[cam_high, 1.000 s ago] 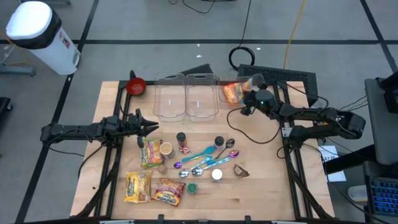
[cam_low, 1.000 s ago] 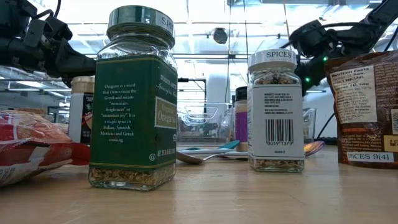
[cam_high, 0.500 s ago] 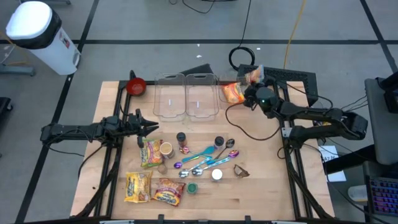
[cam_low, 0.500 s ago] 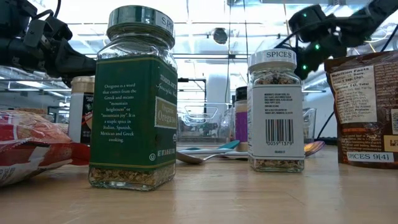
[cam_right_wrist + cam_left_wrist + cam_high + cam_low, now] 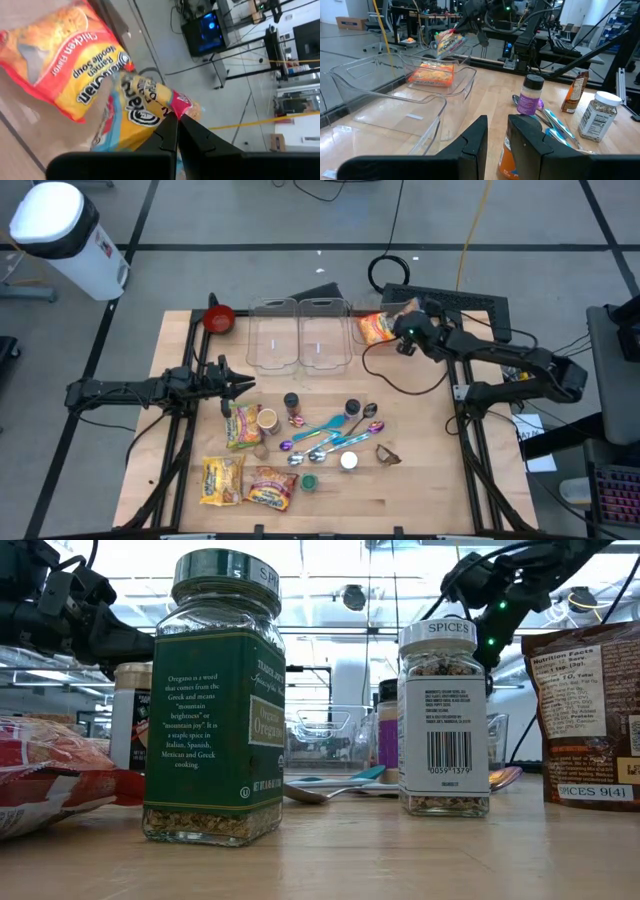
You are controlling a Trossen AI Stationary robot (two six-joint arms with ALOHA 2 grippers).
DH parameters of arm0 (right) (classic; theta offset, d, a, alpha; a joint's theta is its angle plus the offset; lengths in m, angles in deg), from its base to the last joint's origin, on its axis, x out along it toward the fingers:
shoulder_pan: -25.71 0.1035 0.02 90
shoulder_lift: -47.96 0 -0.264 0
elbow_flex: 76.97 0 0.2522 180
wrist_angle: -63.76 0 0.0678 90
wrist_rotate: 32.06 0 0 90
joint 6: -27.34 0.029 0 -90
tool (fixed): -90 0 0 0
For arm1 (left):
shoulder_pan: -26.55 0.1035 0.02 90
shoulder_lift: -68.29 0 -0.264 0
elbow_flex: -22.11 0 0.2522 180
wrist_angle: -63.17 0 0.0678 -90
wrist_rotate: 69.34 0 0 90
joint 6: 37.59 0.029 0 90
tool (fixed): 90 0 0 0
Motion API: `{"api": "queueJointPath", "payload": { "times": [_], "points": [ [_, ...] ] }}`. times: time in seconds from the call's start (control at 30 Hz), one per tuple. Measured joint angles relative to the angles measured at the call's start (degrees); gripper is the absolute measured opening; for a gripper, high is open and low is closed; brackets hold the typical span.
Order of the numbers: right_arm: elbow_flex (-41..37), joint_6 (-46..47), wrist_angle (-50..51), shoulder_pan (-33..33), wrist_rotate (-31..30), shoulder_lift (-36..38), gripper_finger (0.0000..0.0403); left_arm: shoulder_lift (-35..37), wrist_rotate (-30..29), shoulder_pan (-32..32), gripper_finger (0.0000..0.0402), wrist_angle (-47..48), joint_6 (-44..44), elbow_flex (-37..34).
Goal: Pick & Place Food Item
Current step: Put the blue noodle pack into the right transparent bin
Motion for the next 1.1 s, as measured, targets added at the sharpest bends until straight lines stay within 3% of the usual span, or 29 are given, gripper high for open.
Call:
{"api": "queueJointPath", "payload": {
  "times": [0.57, 0.87, 1.1],
  "points": [
    [0.0, -6.6, 2.8, -1.9, 0.7, -6.7, 0.0, 0.0, 0.0, 0.0, 0.0081, 0.0, 0.0, 0.0],
    [0.0, -1.6, 0.0, -1.9, 18.0, -8.4, 0.0, 0.0, 0.0, 0.0, 0.0081, 0.0, 0.0, 0.0],
    [0.0, 4.1, -4.8, -2.0, 19.6, -7.3, 0.0, 0.0, 0.0, 0.0, 0.0081, 0.0, 0.0, 0.0]
  ]
}}
